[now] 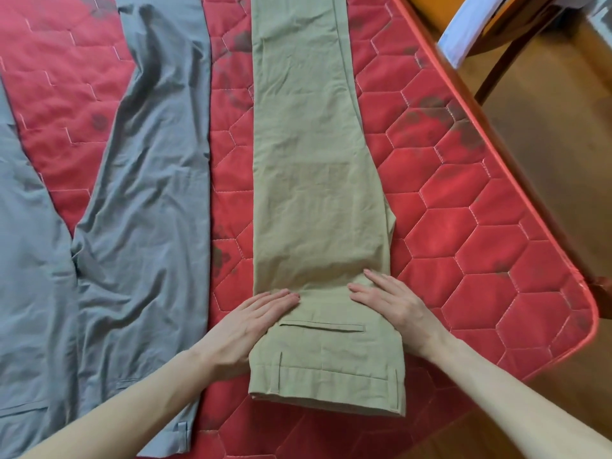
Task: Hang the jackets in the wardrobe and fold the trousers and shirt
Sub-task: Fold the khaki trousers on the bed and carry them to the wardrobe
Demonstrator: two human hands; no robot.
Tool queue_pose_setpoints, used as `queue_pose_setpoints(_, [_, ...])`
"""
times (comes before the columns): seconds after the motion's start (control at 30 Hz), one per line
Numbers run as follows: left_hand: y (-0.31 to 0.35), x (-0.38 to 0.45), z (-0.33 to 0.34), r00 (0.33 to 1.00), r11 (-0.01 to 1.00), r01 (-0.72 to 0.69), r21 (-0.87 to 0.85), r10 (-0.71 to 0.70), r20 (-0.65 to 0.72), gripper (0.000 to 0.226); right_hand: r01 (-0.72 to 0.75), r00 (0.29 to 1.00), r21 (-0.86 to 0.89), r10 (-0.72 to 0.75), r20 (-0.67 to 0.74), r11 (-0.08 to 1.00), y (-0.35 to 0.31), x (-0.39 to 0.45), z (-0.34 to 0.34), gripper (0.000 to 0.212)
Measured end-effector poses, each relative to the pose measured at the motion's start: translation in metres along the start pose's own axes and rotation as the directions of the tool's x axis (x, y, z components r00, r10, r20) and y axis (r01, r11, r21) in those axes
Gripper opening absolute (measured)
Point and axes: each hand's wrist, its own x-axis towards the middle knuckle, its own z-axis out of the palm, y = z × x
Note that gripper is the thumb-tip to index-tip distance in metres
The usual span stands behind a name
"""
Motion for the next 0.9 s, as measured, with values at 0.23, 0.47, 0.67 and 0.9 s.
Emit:
queue_pose_setpoints(0.23, [0.011, 0.037, -0.015, 0.749, 0.718, 0.424, -0.553, -0.621, -0.232, 0.057, -0.396, 0.896, 0.336, 0.44, -0.062, 0.855, -0.005, 0.03, -0.006, 0.028])
queue_pose_setpoints(0.47, [0.003, 0.064, -0.03, 0.542, 0.614, 0.5, -0.61, -0.772, -0.332, 0.076, -0.627, 0.59, 0.498, 0.782, -0.198, 0.599, -0.014, 0.076, 0.004, 0.035])
queue_pose_setpoints(0.67, [0.004, 0.069, -0.023, 0.581, 0.804, 0.366, -0.47, -0.591, -0.559, 0.009, -0.759, 0.382, 0.44, 0.876, -0.295, 0.48, -0.026, 0.088, 0.014, 0.034])
queue_pose_setpoints(0.9, [-0.007, 0.103, -0.035, 0.457, 0.683, 0.571, -0.456, -0.725, -0.515, 0.013, -0.808, 0.332, 0.417, 0.906, -0.262, 0.416, -0.018, 0.097, 0.01, 0.03])
